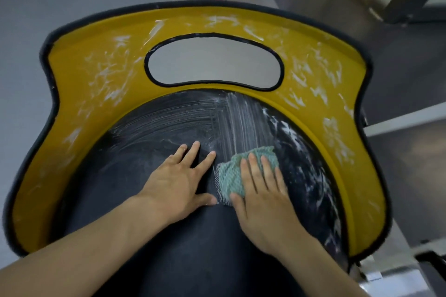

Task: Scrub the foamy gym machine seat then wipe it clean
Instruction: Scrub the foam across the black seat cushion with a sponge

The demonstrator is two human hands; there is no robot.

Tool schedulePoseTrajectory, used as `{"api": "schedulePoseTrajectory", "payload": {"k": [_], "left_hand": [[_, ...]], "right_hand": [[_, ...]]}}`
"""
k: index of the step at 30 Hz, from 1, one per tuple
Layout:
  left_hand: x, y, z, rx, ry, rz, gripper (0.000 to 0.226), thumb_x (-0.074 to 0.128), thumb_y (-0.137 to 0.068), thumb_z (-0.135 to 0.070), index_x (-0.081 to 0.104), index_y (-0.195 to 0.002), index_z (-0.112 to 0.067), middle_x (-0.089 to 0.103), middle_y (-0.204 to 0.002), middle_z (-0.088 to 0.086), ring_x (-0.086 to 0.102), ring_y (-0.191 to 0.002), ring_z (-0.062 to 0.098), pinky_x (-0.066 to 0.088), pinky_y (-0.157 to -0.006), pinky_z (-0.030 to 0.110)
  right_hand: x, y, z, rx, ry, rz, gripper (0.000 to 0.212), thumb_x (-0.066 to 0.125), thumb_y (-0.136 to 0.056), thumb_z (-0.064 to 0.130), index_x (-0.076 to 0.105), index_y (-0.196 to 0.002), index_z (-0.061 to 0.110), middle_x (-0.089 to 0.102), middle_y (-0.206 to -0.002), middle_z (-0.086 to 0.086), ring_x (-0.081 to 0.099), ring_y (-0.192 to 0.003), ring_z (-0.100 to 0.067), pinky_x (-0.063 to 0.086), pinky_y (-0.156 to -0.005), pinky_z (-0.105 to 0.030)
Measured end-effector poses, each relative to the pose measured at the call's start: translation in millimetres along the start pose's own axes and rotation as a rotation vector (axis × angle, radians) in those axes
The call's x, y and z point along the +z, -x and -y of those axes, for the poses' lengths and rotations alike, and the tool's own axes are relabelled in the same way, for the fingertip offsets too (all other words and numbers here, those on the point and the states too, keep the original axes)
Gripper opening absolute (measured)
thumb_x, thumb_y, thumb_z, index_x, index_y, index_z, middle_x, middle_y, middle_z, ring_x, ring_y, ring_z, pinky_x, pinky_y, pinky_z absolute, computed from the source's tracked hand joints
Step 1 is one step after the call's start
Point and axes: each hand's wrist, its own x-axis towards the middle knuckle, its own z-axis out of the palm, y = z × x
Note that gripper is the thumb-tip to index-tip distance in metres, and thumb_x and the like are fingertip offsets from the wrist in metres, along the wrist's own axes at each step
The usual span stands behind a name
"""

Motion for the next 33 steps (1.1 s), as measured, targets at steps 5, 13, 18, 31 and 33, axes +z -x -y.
{"api": "schedulePoseTrajectory", "payload": {"k": [5,13,18,31,33], "left_hand": [[-4.0,-20.4,-14.9,-0.018,0.021,-0.009,0.113,0.049,-0.084,-0.08,-0.02,-0.158,-0.029,-0.027,-0.165,0.003,-0.017,-0.154,0.026,0.005,-0.125,0.039],[-3.1,-12.3,2.3,0.026,0.083,-0.041,0.114,0.052,-0.085,-0.077,-0.019,-0.158,-0.026,-0.029,-0.164,-0.001,-0.02,-0.153,0.016,-0.001,-0.126,0.034],[-0.9,-8.6,6.3,0.014,0.107,-0.019,0.112,0.05,-0.086,-0.076,-0.019,-0.158,-0.026,-0.03,-0.164,0.0,-0.021,-0.153,0.016,-0.001,-0.127,0.036],[-1.1,-12.1,-0.3,-0.015,0.155,-0.022,0.112,0.057,-0.089,-0.068,-0.018,-0.159,-0.024,-0.03,-0.164,0.006,-0.022,-0.153,0.023,-0.002,-0.127,0.041],[1.9,-10.1,2.2,0.001,0.144,-0.028,0.11,0.054,-0.09,-0.07,-0.018,-0.159,-0.025,-0.03,-0.164,0.005,-0.023,-0.153,0.021,-0.002,-0.127,0.039]], "right_hand": [[-18.7,-70.9,-2.9,0.066,0.008,0.009,0.069,0.014,-0.107,0.051,-0.022,-0.158,0.022,-0.033,-0.163,0.003,-0.036,-0.148,-0.018,-0.019,-0.122,-0.046],[-57.5,-194.5,-1.6,0.132,0.04,0.061,0.068,0.011,-0.107,0.051,-0.015,-0.161,0.019,-0.02,-0.169,-0.001,-0.018,-0.155,-0.025,-0.013,-0.124,-0.048],[-38.4,-122.5,-2.4,0.064,0.053,0.027,0.069,0.008,-0.105,0.053,-0.018,-0.16,0.019,-0.024,-0.167,0.0,-0.026,-0.153,-0.022,-0.015,-0.124,-0.046],[-24.9,-96.3,-1.6,0.077,0.072,0.037,0.069,0.0,-0.101,0.058,-0.027,-0.156,0.025,-0.035,-0.162,0.005,-0.037,-0.147,-0.017,-0.019,-0.122,-0.045],[-38.1,-141.5,2.5,0.096,0.068,0.051,0.068,0.008,-0.105,0.054,-0.022,-0.158,0.023,-0.03,-0.165,0.002,-0.031,-0.15,-0.021,-0.017,-0.123,-0.047]]}}
